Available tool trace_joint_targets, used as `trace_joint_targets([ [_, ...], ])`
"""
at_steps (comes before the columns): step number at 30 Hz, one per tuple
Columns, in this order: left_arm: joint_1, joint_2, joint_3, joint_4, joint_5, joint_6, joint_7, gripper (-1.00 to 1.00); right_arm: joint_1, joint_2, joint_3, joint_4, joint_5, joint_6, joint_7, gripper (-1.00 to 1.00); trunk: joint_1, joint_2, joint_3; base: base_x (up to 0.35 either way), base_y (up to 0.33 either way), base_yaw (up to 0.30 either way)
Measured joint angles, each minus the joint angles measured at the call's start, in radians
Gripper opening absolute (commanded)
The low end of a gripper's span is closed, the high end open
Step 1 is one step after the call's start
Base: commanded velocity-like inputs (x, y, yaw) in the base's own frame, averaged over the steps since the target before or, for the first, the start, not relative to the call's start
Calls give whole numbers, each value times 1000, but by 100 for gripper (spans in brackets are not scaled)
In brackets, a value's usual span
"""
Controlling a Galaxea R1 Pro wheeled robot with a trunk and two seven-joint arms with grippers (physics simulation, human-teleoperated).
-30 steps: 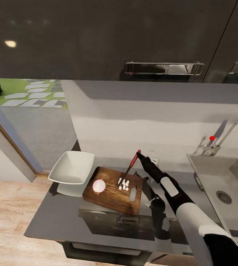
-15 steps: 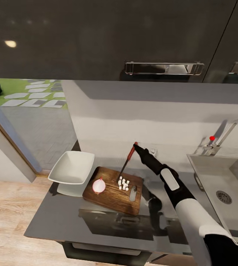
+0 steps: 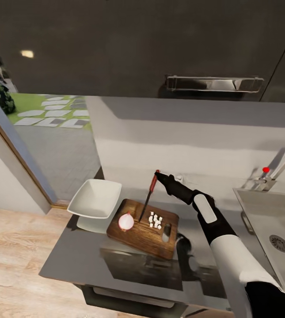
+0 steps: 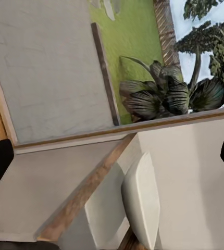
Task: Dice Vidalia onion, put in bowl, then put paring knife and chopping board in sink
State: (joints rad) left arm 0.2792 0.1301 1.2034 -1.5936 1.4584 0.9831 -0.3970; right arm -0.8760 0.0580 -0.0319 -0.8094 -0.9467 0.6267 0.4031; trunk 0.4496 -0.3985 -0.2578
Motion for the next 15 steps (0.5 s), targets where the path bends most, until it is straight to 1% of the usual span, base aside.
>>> trace_joint_targets([
  [3, 0, 0, 0, 0, 0, 0, 0, 100, 1, 2, -1, -1, 1, 0, -1, -100, 0, 0, 2, 0, 0, 264],
  [5, 0, 0, 0, 0, 0, 0, 0, 100, 1, 2, -1, -1, 1, 0, -1, -100, 0, 0, 2, 0, 0, 179],
  [10, 0, 0, 0, 0, 0, 0, 0, 100, 1, 3, -2, 1, 0, -7, -1, -100, 0, 0, 3, 0, 0, 51],
  [15, 0, 0, 0, 0, 0, 0, 0, 100, 1, 23, -2, 3, 3, -12, -2, -100, 0, 0, 3, 0, 0, 8],
])
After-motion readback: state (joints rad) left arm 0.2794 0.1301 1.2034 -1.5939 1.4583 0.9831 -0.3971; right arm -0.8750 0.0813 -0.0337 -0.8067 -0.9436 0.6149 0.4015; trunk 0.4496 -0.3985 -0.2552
